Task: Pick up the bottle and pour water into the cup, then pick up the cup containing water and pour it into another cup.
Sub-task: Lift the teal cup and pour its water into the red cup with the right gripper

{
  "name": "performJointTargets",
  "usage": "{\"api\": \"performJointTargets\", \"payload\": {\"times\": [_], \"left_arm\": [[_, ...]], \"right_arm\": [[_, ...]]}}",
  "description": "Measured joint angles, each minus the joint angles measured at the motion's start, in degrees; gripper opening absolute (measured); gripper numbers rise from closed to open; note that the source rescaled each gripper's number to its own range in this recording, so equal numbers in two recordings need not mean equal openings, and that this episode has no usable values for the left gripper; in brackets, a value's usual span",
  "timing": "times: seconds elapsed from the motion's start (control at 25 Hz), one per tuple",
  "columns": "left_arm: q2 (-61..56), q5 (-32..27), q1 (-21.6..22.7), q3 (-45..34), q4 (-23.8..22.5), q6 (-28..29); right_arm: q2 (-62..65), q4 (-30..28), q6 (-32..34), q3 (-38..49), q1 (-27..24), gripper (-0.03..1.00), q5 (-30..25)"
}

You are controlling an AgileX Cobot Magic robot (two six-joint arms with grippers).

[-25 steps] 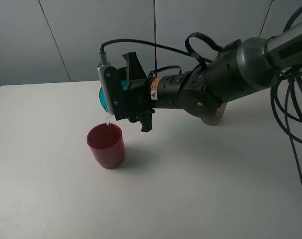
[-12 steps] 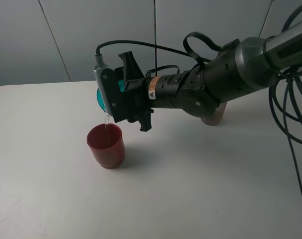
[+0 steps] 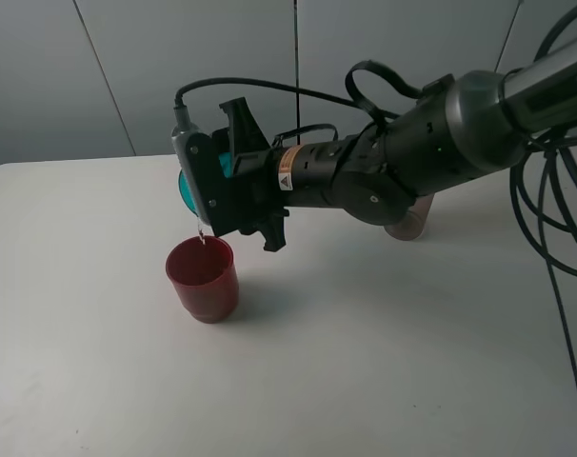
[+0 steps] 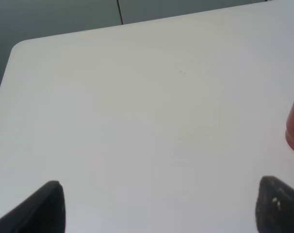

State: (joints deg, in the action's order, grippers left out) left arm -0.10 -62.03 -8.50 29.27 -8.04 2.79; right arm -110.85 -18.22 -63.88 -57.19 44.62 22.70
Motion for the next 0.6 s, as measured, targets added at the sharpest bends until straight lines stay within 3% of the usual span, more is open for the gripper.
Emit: {"api": "performJointTargets", "payload": {"times": [0.6], "left_arm": [[0.0, 0.0, 0.0, 0.0, 0.0, 0.0]], "right_arm": [[0.0, 0.0, -3.3, -0.2, 0.3, 0.06, 0.0]]}}
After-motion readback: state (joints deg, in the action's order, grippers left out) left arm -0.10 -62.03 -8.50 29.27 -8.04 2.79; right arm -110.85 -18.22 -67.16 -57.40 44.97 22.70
